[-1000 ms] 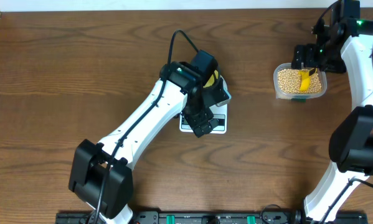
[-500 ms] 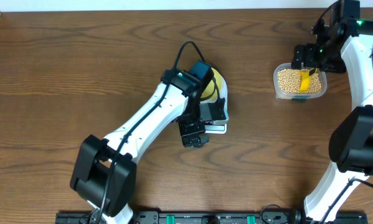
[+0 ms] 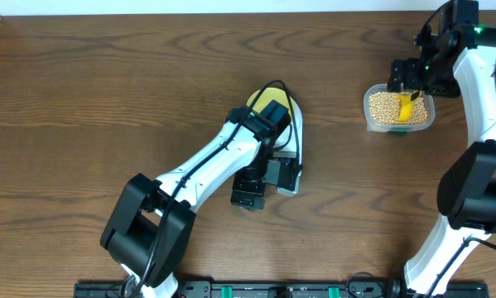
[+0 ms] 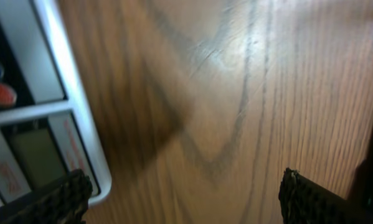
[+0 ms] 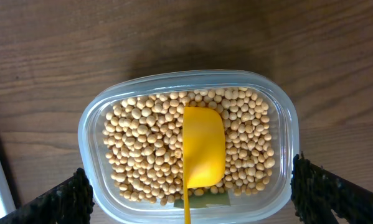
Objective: Scoop item into bowl and weigh 50g on scale
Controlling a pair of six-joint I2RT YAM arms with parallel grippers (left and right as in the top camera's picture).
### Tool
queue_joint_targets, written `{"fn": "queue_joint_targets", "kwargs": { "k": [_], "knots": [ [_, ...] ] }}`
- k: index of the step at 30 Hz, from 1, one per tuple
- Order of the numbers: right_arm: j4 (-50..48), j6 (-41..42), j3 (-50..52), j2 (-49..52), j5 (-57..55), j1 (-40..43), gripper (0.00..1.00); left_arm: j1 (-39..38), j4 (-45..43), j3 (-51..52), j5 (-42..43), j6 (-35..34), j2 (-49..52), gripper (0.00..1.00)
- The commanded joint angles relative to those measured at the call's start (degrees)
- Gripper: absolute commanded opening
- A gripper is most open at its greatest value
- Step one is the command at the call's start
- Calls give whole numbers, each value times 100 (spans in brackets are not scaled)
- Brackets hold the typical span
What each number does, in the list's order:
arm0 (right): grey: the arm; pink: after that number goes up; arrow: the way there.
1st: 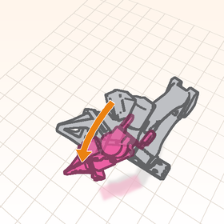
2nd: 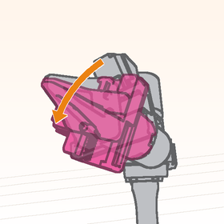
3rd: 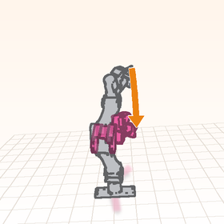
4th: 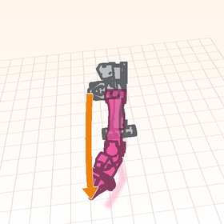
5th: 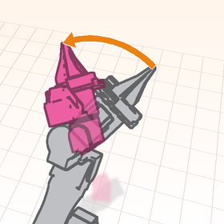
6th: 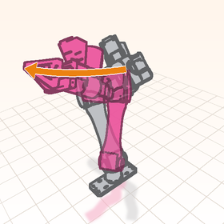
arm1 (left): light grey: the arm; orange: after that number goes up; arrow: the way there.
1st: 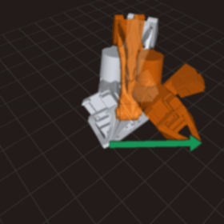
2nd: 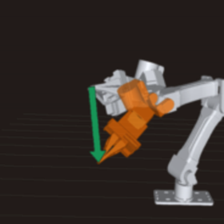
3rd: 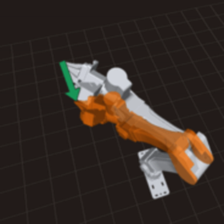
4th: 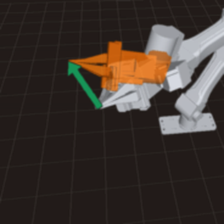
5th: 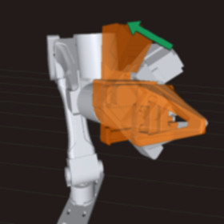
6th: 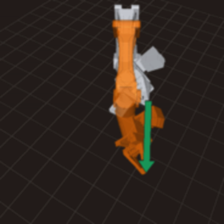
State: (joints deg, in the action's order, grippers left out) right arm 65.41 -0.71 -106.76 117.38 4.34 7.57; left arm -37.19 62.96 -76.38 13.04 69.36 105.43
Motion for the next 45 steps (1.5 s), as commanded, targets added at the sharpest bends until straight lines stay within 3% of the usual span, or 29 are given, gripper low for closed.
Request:
{"fn": "queue_joint_targets", "kwargs": {
  "k": [1, 9, 27, 45],
  "knots": [
    [13, -22, -103, 37, 31, 9, 99, 42, -39, 15, 564, 968, 26, 98],
    [13, -22, -103, 37, 31, 9, 99, 188, -297, 15, 466, 1054, 219, 98],
    [13, -22, -103, 37, 31, 9, 99, -50, -1235, 13, -1016, 1054, 822, 99],
    [13, -22, -103, 37, 31, 9, 99, -177, -800, -450, -313, 1056, 710, 98]
  ]
}}
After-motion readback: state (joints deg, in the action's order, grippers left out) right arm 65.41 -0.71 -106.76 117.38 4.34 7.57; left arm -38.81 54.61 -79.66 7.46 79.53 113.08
